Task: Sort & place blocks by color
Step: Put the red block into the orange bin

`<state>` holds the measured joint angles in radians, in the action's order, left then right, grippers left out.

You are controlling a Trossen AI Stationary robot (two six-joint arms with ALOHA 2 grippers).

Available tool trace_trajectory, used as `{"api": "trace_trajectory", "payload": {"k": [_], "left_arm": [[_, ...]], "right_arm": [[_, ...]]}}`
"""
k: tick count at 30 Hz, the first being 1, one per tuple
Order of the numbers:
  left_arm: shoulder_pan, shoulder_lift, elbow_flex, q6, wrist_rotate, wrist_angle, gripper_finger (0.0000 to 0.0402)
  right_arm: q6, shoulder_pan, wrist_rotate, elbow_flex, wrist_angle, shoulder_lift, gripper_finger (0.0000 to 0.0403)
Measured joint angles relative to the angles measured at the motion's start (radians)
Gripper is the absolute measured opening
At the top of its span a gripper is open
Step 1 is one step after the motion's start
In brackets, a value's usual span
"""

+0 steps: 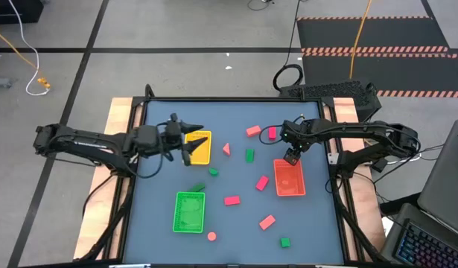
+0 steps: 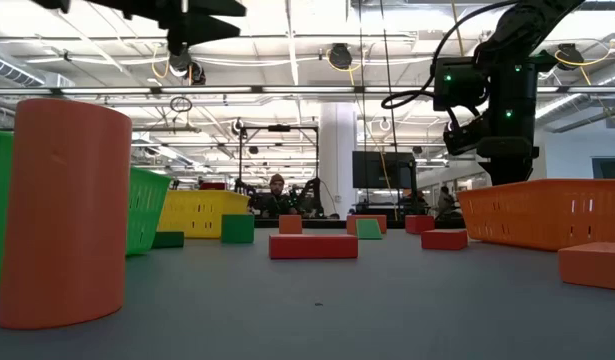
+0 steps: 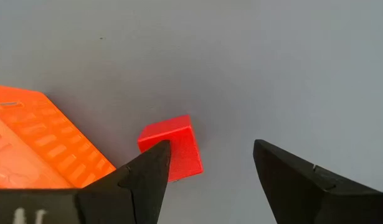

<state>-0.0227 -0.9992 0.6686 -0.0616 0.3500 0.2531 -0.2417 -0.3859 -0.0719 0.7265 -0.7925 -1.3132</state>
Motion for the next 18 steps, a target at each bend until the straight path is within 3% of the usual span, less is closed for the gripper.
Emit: {"api": "trace_trajectory", "payload": {"k": [7,12,18], "left_arm": [[0.000,-0.076,0.055,0.010,0.000,-0.003,0.0220],[0.000,-0.072,0.056,0.014,0.000,-0.001,0.0220],[0.000,-0.072,0.056,0.028,0.000,0.003,0.0219]], "right_arm": [[0.018,0.000,0.004,0.000,-0.002,-0.001,0.0228],[0.019,-0.001,-0.163,-0.002,0.000,0.003,0.0228],[0.035,-0.008,-0.255,0.008,0.003,0.048,0.0228]]}}
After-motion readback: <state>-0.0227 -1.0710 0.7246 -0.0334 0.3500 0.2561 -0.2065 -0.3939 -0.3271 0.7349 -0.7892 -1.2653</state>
